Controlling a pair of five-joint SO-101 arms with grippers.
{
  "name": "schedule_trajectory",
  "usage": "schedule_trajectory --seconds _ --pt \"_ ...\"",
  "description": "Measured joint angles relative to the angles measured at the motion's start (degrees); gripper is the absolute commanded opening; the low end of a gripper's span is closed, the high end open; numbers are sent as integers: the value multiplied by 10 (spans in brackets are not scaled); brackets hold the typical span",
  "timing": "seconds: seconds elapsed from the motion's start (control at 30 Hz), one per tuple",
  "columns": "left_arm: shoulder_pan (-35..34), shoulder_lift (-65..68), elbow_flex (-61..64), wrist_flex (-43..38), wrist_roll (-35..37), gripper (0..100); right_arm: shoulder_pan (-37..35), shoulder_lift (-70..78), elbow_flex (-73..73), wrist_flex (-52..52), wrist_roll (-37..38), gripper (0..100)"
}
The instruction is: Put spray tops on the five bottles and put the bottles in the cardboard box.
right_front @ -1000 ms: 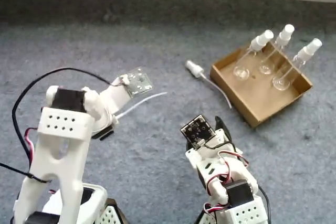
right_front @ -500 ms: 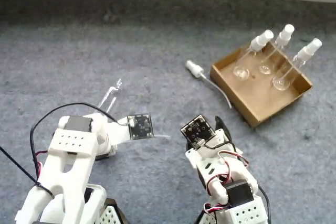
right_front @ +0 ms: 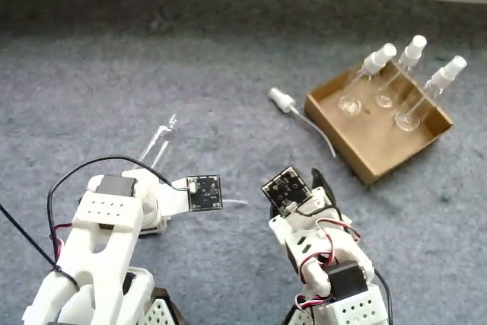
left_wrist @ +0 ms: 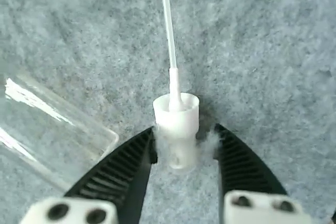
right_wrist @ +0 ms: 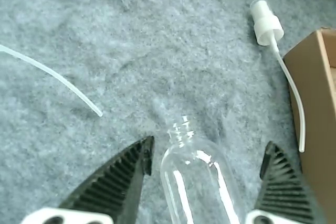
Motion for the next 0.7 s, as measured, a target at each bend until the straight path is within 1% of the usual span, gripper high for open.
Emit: schedule_trajectory --seconds 0.13,0.33,0.53,0.7 --pt "0 0 -8 0 8 178 0 0 0 0 0 288" --pt "-1 0 -99 5 96 176 0 0 0 0 0 288" --pt "-1 0 -185 115 212 175 0 0 0 0 0 288" --pt "-1 0 -213 195 321 175 0 0 0 0 0 288"
